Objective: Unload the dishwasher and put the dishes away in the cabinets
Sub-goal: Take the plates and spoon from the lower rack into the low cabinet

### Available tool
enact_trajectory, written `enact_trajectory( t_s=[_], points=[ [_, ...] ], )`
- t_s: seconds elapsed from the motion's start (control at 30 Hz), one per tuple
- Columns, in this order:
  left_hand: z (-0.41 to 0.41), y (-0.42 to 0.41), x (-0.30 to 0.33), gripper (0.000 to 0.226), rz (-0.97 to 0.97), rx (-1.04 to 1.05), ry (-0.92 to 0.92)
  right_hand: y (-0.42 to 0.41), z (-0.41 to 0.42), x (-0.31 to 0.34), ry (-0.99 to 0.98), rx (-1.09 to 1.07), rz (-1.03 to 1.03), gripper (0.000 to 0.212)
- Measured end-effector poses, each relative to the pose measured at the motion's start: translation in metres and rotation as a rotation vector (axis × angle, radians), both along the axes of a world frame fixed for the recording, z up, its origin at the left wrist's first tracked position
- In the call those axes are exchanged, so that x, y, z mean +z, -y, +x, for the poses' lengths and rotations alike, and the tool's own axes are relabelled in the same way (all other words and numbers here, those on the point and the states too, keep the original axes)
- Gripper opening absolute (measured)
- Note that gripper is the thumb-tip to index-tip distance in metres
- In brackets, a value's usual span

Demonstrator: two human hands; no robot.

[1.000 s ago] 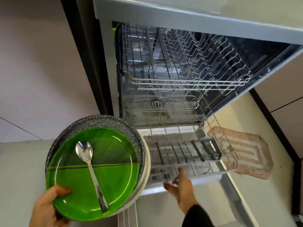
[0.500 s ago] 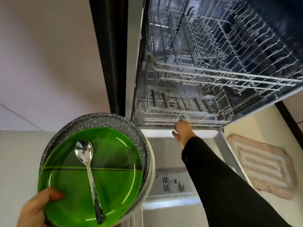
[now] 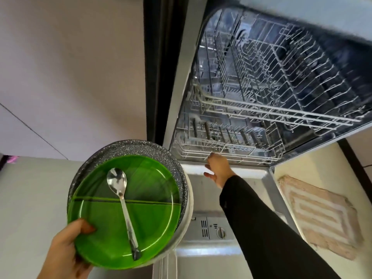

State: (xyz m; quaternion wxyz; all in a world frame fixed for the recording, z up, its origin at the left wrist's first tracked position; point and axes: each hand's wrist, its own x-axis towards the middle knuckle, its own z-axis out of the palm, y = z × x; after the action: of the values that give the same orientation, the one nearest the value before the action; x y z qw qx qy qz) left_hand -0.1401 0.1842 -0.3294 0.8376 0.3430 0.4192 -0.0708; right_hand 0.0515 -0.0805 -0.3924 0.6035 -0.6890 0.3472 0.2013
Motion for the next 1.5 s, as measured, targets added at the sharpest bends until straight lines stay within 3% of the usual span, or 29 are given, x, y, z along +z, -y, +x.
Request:
enact_trajectory(
  t_s=[0.07,0.17,0.37,0.53,0.63,0.7,0.83,0.97,1.07,1.13,1.27,1.4,1.5],
  points=[
    [-0.006,-0.002,0.008,0.033,0.004,-0.021,0.033,-0.016,-0.018,0.020,-0.029,0.022,0.080,0.033],
    [-0.017,-0.008,0.040,0.036,-0.008,-0.035,0.043,-0.046,-0.063,0.073,-0.027,0.197,0.211,0.028],
    [-0.058,-0.043,0.125,0.034,0.025,-0.011,-0.044,-0.091,-0.142,0.184,-0.003,0.181,0.539,0.074],
    [-0.093,-0.092,0.203,0.031,0.063,-0.007,-0.087,-0.152,-0.176,0.268,0.099,0.376,0.433,0.062],
    [-0.119,-0.135,0.227,0.031,0.076,0.002,-0.098,-0.196,-0.192,0.267,0.129,0.455,0.285,0.102],
    [-0.130,-0.163,0.233,0.030,0.090,0.006,-0.085,-0.229,-0.204,0.277,0.148,0.455,0.256,0.113],
    [-0.143,-0.237,0.241,0.016,0.110,0.022,-0.048,-0.308,-0.219,0.294,0.163,0.441,0.262,0.103],
    [-0.148,-0.306,0.247,0.034,0.153,0.043,-0.033,-0.375,-0.223,0.302,0.183,0.488,0.301,0.100],
    [-0.149,-0.346,0.248,0.024,0.177,0.080,-0.062,-0.416,-0.212,0.314,0.186,0.538,0.295,0.062],
    [-0.148,-0.363,0.247,0.021,0.178,0.097,-0.073,-0.436,-0.191,0.319,0.200,0.556,0.228,0.048],
    [-0.144,-0.381,0.244,0.017,0.160,0.097,-0.082,-0.462,-0.127,0.315,0.222,0.436,0.111,0.043],
    [-0.143,-0.393,0.235,0.047,0.135,0.093,-0.109,-0.483,-0.071,0.307,0.233,0.410,0.027,0.059],
    [-0.138,-0.395,0.227,0.049,0.132,0.122,-0.125,-0.498,-0.042,0.297,0.191,0.390,0.051,0.069]
  ],
)
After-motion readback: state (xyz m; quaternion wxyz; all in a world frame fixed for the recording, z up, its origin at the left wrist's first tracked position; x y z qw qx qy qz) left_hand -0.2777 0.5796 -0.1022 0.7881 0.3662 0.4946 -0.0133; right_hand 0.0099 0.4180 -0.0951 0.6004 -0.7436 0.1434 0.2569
